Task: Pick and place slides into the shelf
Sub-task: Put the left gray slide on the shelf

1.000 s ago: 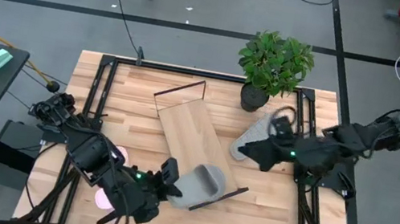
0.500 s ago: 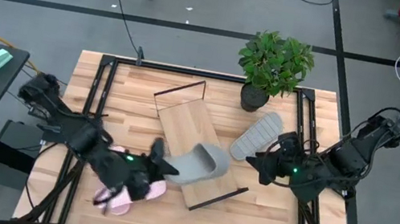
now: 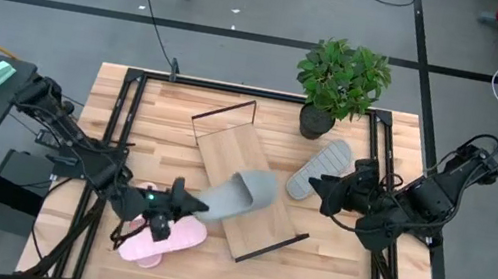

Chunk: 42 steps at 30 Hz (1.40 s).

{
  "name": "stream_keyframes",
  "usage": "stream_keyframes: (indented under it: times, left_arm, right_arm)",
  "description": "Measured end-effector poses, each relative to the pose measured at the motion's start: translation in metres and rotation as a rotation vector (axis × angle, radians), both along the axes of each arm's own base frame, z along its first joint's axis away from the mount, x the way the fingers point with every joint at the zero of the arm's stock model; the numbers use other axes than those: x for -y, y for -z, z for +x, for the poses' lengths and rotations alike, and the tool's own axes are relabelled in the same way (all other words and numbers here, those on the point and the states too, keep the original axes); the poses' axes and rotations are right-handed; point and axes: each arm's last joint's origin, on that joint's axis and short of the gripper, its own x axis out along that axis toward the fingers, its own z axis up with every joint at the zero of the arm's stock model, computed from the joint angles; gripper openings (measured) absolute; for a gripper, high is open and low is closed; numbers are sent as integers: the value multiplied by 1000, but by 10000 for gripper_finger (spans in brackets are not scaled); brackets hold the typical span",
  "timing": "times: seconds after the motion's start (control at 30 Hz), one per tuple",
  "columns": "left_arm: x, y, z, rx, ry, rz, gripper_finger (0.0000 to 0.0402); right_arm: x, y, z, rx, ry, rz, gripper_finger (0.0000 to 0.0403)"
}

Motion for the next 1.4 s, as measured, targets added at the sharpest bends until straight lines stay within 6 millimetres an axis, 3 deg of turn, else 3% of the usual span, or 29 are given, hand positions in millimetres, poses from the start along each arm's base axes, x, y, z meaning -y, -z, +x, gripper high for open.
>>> stream_keyframes:
  times: [0.23,1.03,1.4]
  left_arm:
    - [-2,25,-1,47,117,43,59]
    - [-3,97,61,54,197,-52,59]
    - [-13,105,70,36,203,-113,59]
  right_arm:
    - [0,1,1,6,15,-5,254]
    - [3,1,4,38,69,-35,254]
    - [3,1,4,40,73,-50,254]
